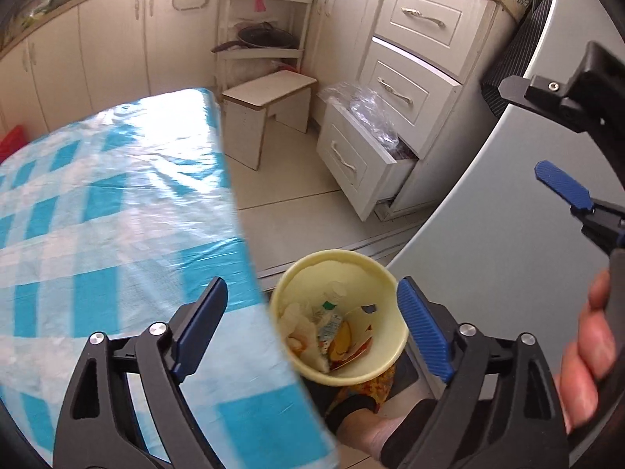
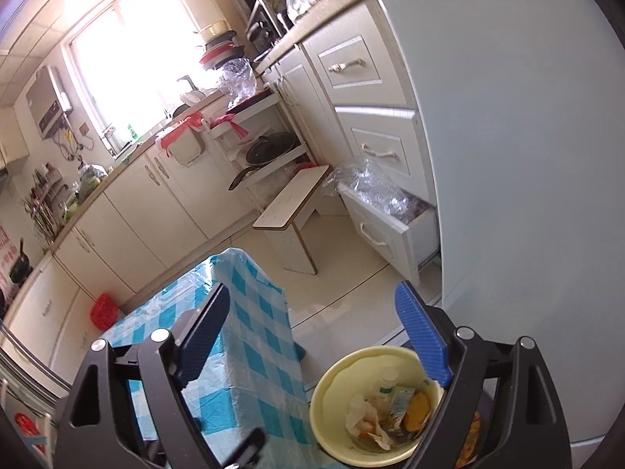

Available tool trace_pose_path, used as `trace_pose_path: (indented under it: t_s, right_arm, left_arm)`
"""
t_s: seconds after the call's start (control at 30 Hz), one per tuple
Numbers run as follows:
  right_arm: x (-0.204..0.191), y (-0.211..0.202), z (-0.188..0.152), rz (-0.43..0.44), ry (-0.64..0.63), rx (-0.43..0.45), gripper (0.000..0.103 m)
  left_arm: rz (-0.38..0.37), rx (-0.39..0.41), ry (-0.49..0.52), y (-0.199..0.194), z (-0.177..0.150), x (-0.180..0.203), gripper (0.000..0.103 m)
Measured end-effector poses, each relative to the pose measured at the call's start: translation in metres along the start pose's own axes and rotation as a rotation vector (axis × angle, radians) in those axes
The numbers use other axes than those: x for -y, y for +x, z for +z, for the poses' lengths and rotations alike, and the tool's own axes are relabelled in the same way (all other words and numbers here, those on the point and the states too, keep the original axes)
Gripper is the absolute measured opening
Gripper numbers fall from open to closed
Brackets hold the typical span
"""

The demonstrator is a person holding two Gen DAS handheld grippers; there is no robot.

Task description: Collect trash

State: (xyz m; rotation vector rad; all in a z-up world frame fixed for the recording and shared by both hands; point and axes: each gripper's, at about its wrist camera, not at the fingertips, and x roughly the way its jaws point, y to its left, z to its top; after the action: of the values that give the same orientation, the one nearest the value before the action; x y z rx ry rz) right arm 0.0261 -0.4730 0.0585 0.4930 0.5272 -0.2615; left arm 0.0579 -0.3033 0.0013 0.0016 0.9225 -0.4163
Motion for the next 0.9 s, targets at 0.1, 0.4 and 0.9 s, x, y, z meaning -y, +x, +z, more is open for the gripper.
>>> trace_pose_path:
  t_s: [0.1,0.4,0.9]
  right_arm:
    - [-0.027,-0.018,-0.005,-0.025,-0.115,0.05,0.091]
    - [-0.085,-0.092,-0.086,0.042,-0.329,0.086,0.096]
    - [-0.152,-0.204,-0.148,0.194,-0.416,-0.028,0.096]
  left_arm:
    - [0.036,0.023,-0.021,-0.038,-0.009,-0.028,0.09]
    - [0.189,0.09,-0.081,-0.165,-0.068,-0.113,0.095]
    - [0.276,0.221,-0.136,-0.296,-0.137,-0.146,0.095]
